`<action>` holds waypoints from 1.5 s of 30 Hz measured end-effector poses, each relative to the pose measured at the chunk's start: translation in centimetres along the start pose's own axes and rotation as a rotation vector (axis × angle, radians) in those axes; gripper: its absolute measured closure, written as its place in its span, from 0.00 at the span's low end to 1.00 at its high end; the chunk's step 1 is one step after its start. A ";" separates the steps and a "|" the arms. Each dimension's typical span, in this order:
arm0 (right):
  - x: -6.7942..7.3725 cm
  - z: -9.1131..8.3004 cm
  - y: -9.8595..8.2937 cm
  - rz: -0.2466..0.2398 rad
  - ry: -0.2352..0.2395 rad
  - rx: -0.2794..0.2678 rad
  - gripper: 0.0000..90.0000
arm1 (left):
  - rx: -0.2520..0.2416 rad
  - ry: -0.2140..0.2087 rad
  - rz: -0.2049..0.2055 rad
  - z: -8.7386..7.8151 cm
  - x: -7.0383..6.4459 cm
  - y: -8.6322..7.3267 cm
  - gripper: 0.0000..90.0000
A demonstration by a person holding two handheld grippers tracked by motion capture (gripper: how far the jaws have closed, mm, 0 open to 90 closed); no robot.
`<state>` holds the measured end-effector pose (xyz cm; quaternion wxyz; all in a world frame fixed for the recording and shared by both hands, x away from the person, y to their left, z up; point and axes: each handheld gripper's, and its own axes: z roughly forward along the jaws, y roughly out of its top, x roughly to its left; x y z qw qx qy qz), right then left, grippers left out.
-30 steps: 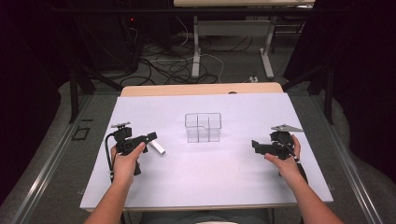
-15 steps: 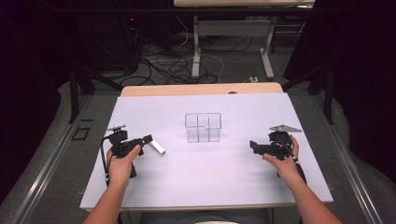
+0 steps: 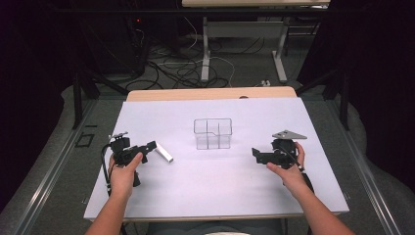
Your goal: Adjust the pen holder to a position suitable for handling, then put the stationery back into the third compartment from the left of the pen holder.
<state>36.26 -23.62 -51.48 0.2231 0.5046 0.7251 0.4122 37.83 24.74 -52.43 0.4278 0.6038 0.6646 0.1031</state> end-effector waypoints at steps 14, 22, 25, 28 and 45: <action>5.3 2.4 1.6 -0.074 0.142 0.086 0.17 | -0.033 -0.003 0.008 -0.3 1.0 0.4 0.00; 9.5 4.7 2.5 -0.144 0.195 0.146 0.18 | -0.062 0.009 0.050 -1.0 1.7 0.6 0.01; 10.9 5.4 2.9 -0.172 0.211 0.162 0.19 | -0.065 0.021 0.057 -1.2 2.0 0.6 0.01; 12.1 6.0 3.5 -0.200 0.216 0.175 0.20 | -0.077 0.021 0.042 -1.3 2.1 0.6 0.02; 17.9 9.4 6.8 -0.273 0.273 0.197 0.24 | -0.083 0.040 0.042 -1.8 2.6 0.8 0.02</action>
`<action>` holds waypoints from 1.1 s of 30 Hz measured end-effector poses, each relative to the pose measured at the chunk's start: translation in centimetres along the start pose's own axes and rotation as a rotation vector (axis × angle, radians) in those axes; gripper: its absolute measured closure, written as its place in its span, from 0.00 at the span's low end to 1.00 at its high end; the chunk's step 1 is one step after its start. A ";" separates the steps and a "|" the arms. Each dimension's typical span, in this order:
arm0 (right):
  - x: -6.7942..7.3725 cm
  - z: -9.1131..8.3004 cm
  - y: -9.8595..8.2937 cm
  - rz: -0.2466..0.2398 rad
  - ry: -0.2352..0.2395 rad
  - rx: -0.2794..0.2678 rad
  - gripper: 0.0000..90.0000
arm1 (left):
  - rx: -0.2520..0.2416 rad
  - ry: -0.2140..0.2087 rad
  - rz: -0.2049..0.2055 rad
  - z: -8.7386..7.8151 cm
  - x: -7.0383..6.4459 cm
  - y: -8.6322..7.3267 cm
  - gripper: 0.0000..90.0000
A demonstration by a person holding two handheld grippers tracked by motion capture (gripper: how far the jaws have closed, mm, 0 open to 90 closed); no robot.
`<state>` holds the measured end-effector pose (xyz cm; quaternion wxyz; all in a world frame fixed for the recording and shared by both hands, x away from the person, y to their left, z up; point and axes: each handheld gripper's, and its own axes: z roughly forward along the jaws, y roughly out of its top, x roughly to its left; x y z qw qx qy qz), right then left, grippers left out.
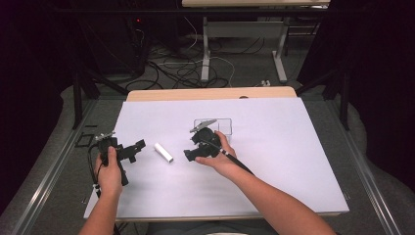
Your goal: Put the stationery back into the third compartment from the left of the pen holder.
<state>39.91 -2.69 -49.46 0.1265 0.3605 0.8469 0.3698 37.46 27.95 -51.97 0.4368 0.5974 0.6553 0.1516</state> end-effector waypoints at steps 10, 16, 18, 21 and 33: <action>1.5 1.4 2.1 0.012 0.014 0.070 0.26 | 0.007 0.005 0.003 -0.3 0.4 0.1 0.03; 2.1 2.5 2.9 0.003 0.018 0.069 0.35 | -0.001 0.005 0.006 -0.2 0.3 0.0 0.04; 2.3 2.9 2.9 -0.004 0.015 0.059 0.39 | 0.011 -0.005 0.012 -0.2 0.3 0.0 0.04; 2.4 3.6 2.8 0.001 0.028 0.079 0.42 | 0.012 -0.004 0.022 -0.2 0.3 0.0 0.05; 3.3 6.0 1.6 -0.016 0.056 0.109 0.52 | 0.044 -0.010 0.052 0.2 -0.3 -0.2 0.06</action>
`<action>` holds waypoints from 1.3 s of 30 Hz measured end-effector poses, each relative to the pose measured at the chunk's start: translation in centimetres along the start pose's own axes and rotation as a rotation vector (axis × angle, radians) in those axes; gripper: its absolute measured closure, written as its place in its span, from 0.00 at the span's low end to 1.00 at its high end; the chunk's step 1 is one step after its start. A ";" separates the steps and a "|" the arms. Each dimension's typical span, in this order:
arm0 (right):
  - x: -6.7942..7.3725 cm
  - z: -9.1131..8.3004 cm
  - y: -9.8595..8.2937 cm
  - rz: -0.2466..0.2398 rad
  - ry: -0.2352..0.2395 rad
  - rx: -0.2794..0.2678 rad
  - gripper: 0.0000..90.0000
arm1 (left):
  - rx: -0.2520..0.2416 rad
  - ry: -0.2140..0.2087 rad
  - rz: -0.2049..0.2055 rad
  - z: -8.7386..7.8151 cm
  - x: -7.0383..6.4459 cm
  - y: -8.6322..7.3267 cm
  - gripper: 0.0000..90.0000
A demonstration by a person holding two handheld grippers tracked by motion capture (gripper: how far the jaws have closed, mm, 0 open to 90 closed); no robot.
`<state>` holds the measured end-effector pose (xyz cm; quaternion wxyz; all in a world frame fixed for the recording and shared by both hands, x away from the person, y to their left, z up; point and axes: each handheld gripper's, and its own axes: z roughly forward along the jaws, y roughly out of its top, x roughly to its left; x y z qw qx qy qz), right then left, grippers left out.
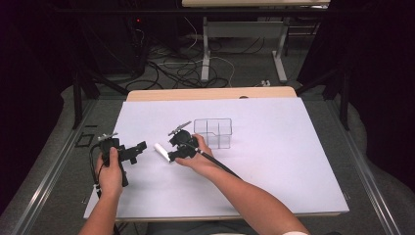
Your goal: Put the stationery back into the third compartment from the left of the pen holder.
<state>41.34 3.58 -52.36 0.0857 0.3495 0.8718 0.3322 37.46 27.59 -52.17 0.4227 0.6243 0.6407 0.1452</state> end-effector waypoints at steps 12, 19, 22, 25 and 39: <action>1.1 1.6 -0.6 -0.025 0.019 0.023 0.54 | 0.013 0.000 0.015 0.2 -0.2 -0.1 0.06; 1.1 2.4 -0.8 -0.014 0.008 0.039 0.56 | 0.006 0.003 0.010 0.3 -0.2 -0.1 0.06; 1.1 2.6 -0.9 -0.018 -0.003 0.040 0.57 | 0.007 0.005 0.010 0.3 -0.2 -0.1 0.07; 1.3 2.7 -0.9 -0.007 -0.004 0.038 0.59 | 0.017 0.002 0.017 0.3 -0.2 -0.1 0.07; 1.7 2.9 -1.6 -0.035 -0.045 -0.011 0.77 | 0.007 -0.002 0.008 0.5 -0.4 -0.3 0.07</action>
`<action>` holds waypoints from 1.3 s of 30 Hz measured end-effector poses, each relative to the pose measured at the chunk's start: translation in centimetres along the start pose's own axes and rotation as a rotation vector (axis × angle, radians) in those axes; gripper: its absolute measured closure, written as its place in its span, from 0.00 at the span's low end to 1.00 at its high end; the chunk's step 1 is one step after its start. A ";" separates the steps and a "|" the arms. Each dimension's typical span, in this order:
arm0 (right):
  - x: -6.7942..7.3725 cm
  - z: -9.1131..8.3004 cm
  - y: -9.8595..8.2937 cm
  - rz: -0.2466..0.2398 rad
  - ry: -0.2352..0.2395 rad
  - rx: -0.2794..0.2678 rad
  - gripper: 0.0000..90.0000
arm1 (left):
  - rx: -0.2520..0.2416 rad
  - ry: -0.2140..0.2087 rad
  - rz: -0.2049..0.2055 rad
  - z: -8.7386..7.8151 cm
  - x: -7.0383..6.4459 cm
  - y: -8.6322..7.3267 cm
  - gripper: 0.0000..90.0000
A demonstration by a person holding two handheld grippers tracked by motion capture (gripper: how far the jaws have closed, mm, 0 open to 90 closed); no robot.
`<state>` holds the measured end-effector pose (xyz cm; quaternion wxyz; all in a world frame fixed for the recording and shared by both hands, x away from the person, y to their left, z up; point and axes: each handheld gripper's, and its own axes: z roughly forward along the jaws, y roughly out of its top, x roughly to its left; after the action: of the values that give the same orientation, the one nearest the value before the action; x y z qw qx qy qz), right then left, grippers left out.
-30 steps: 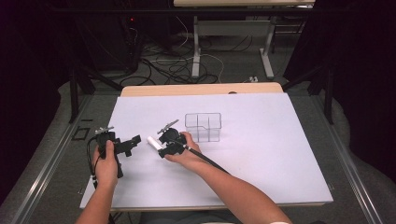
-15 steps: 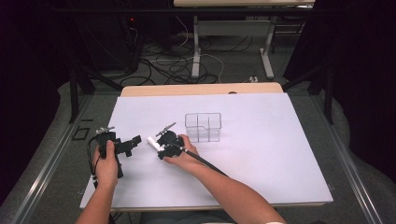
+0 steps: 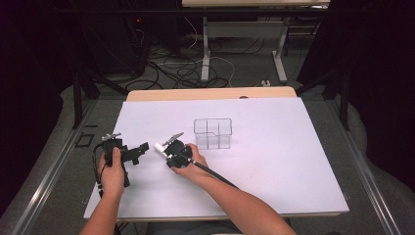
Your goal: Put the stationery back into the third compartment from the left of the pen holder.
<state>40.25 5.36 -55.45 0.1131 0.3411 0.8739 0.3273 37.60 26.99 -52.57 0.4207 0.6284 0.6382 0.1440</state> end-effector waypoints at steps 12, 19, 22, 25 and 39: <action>0.0 0.0 -0.2 0.002 -0.005 -0.019 0.78 | 0.005 -0.003 -0.002 0.0 0.0 0.0 0.07; 0.0 0.0 -0.3 0.001 -0.005 -0.026 0.79 | 0.004 -0.004 -0.001 0.0 0.0 0.0 0.07; -0.1 0.0 -0.4 0.013 0.002 -0.028 0.79 | -0.002 -0.007 -0.005 0.0 0.0 0.0 0.07; -0.1 0.0 -0.5 0.003 0.005 -0.040 0.79 | 0.000 -0.008 -0.004 0.0 0.0 0.0 0.07; -0.4 -0.5 -0.7 -0.003 -0.008 -0.087 0.79 | 0.010 -0.021 -0.011 -0.1 -0.1 0.1 0.07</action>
<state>40.00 4.47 -55.54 0.1317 0.3357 0.8590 0.3635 37.60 26.97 -52.43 0.4252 0.6284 0.6380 0.1317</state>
